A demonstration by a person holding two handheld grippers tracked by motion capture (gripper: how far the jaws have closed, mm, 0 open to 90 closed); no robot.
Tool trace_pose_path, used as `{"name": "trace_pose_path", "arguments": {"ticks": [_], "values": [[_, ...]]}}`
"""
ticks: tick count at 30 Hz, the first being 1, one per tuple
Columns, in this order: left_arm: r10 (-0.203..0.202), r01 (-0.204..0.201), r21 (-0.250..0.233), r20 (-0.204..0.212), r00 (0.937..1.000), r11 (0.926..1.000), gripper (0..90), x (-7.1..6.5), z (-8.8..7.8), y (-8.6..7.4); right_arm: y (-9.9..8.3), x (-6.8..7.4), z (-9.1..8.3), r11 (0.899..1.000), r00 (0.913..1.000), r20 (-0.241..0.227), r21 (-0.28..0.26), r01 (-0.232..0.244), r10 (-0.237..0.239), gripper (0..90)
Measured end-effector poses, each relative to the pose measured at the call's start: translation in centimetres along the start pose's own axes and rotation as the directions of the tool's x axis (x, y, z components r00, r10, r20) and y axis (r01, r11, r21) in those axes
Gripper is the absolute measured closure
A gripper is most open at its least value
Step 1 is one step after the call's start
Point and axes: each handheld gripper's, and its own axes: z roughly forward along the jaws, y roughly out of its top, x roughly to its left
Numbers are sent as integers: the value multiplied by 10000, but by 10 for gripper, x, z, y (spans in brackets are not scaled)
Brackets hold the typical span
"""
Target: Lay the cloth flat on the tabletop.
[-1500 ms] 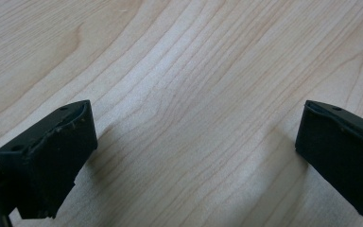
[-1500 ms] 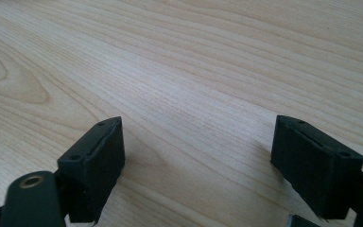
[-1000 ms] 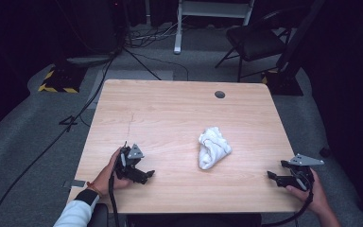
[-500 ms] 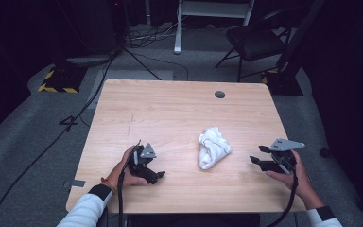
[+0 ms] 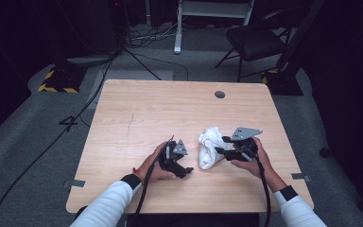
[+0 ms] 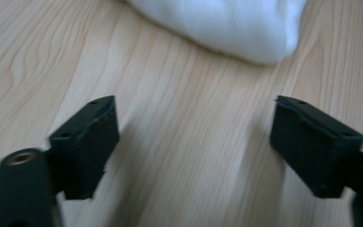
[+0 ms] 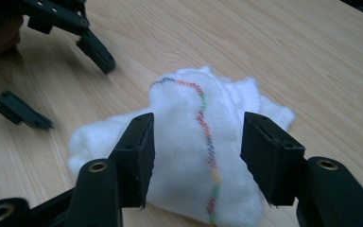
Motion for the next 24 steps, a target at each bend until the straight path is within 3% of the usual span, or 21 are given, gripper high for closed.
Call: {"name": "trace_pose_path", "arguments": {"ticks": [3, 6, 13, 14, 15, 19, 20, 21, 24], "values": [[142, -139, -299, 102, 9998, 9995, 182, -3, 5, 10, 6, 12, 2, 9989, 9988, -90, -27, 479, -479, 485], [217, -222, -592, -100, 9997, 9980, 194, -6, 8, 20, 7, 13, 5, 9994, 9992, -182, 37, 352, -351, 472], [298, -286, -919, 120, 9995, 9954, 359, -7, 15, 34, 5, 8, 8, 9998, 9997, -220, 185, 65, -61, 486], [259, -233, -961, 262, 9993, 9951, 398, -7, 18, 35, 3, 5, 13, 9993, 9991, -417, 373, -80, 96, 537], [524, -486, -858, 421, 9977, 9951, 444, -7, 23, 37, 2, 4, 14, 9990, 9983, -560, 435, -109, 133, 587], [764, -731, -753, 417, 9962, 9945, 634, -3, 23, 39, -2, 4, 11, 9974, 9976, -649, 662, 272, -229, 787], [764, -731, -753, 417, 9962, 9945, 676, -3, 23, 39, -2, 4, 11, 9974, 9976, -649, 662, 272, -229, 787], [770, -737, -787, 406, 9962, 9942, 697, -1, 20, 39, -5, 2, 7, 9971, 9977, -603, 681, 340, -299, 843], [776, -741, -907, 363, 9963, 9931, 731, 0, 17, 37, -10, -1, -1, 9972, 9984, -464, 666, 339, -309, 856]]}}
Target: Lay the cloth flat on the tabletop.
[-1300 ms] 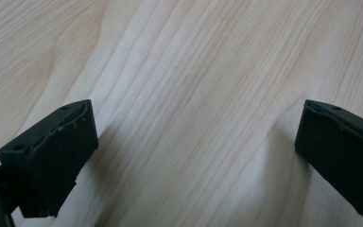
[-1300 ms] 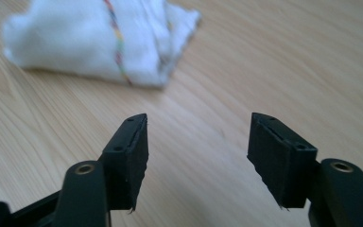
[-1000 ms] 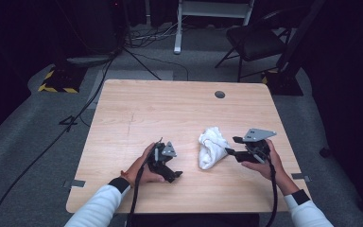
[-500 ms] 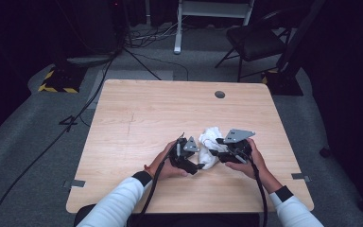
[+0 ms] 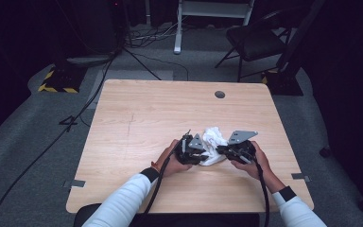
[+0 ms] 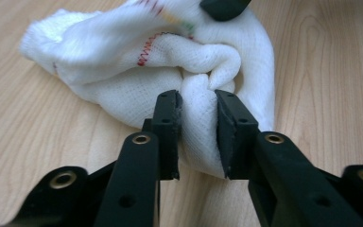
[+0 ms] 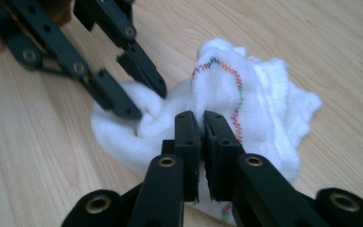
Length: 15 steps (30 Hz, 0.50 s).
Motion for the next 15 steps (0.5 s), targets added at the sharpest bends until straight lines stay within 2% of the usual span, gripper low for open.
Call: {"name": "trace_pose_path", "arguments": {"ticks": [2, 8, 11, 12, 15], "values": [[85, -88, -120, -195, 9998, 9999, 735, 1, -10, 0, -4, -1, -7, 10000, 10000, 89, -39, -25, 26, 858], [42, -51, -306, -311, 9995, 9995, 748, 4, -29, -2, -13, 0, -23, 9999, 9992, 399, -130, 0, 5, 861], [55, -61, -147, -384, 9992, 9999, 780, 1, -37, -7, -17, 2, -26, 9999, 9992, 398, -74, -86, 89, 861], [131, -128, 59, -498, 9987, 9999, 806, -3, -41, -11, -23, 6, -29, 9999, 9988, 491, 70, -93, 89, 861], [135, -130, 131, -364, 9992, 9998, 823, -6, -43, -16, -30, 8, -31, 9997, 9981, 601, 206, -115, 102, 854]]}}
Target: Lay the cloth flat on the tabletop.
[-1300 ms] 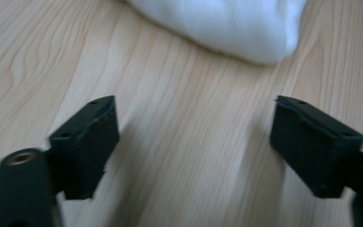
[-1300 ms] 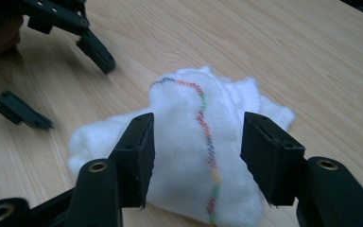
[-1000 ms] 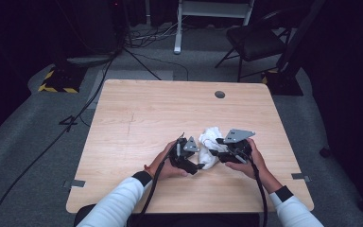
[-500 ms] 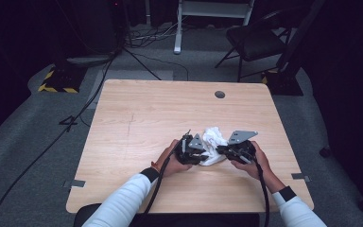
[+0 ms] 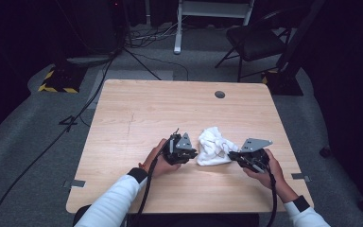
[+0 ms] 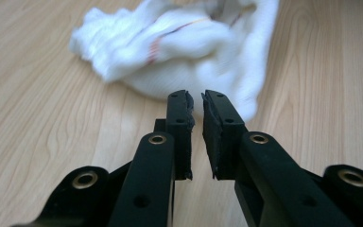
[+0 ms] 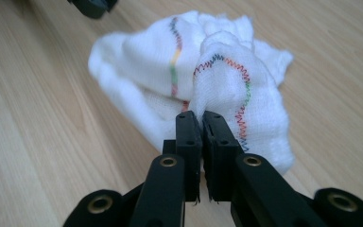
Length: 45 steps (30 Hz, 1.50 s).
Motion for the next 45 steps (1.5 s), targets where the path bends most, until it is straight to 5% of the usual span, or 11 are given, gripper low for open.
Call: {"name": "trace_pose_path", "arguments": {"ticks": [4, 10, 17, 22, 27, 32, 33, 35, 45], "values": [[58, -58, 41, -79, 10000, 10000, 689, -7, 1, 1, -19, 0, -6, 9990, 9989, 306, 243, -365, 358, 775], [-93, 59, -547, -618, 9980, 9985, 405, -16, 10, 25, -29, -9, -19, 9964, 9936, 748, 12, -847, 844, 607], [-507, 447, -940, -617, 9968, 9946, 358, -4, 19, 44, -20, -12, -22, 9948, 9903, 1080, -617, -816, 879, 499], [-919, 883, -662, -535, 9943, 9939, 385, 12, 39, 52, -7, -7, -13, 9942, 9925, 924, -799, -724, 797, 450], [-1078, 1083, 124, -374, 9935, 9940, 377, 24, 55, 47, 0, -4, 10, 9981, 9940, 923, -248, -560, 580, 436], [-203, 214, 649, -174, 9996, 9977, 687, 22, 52, 43, -7, -9, 20, 9963, 9937, 935, 534, -676, 624, 525], [169, -150, 772, -233, 9996, 9969, 749, 21, 45, 41, -12, -11, 19, 9956, 9948, 822, 678, -650, 593, 678], [395, -358, 815, -441, 9982, 9960, 796, 22, 36, 37, -15, -12, 15, 9961, 9958, 759, 680, -559, 507, 741], [158, -98, 642, -947, 9954, 9979, 844, 27, -20, 7, -17, -13, -4, 9977, 9890, 1319, 38, -682, 671, 792]]}}
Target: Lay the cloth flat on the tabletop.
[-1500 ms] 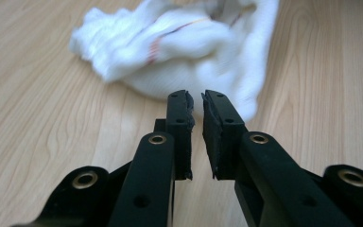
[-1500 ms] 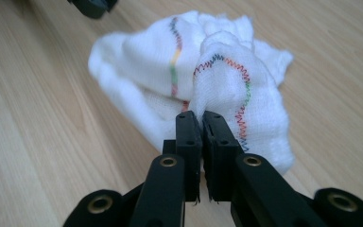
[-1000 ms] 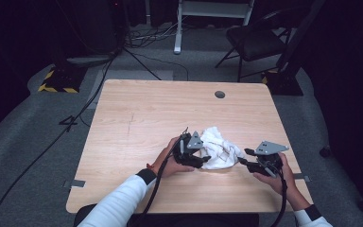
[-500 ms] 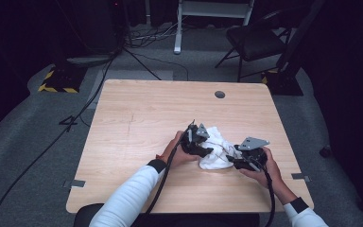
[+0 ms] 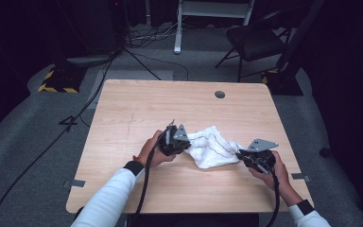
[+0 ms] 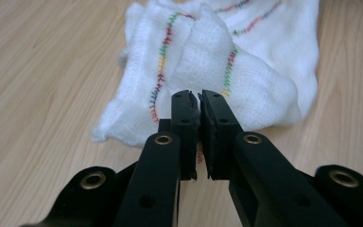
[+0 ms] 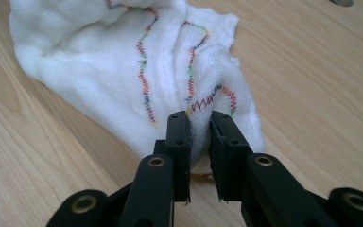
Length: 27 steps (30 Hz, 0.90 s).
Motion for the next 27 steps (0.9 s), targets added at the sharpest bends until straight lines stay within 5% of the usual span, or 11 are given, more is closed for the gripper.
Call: {"name": "trace_pose_path", "arguments": {"ticks": [8, 13, 16, 21, 26, 27], "values": [[-336, 329, 364, 175, 9993, 9988, 849, -16, -30, -46, -9, -5, -11, 9993, 9992, 226, -130, -340, 343, 779], [-699, 683, 573, 260, 9972, 9960, 838, -28, -32, -59, -21, -8, -16, 9969, 9965, 293, -90, -777, 780, 748], [-550, 527, 736, 291, 9981, 9959, 837, -33, -35, -64, -29, -7, -15, 9973, 9972, 133, 72, -734, 733, 747], [-896, 885, 547, 168, 9958, 9946, 829, -34, -44, -71, -37, -8, -20, 9971, 9972, 205, 233, -725, 721, 687], [-1432, 1432, -18, -91, 9896, 9897, 668, -36, -53, -66, -39, -16, -36, 9920, 9896, 705, -232, -1242, 1256, 586], [-1639, 1638, -291, -32, 9865, 9861, 556, -39, -54, -59, -38, -21, -44, 9881, 9851, 875, -562, -1433, 1478, 563]]}}
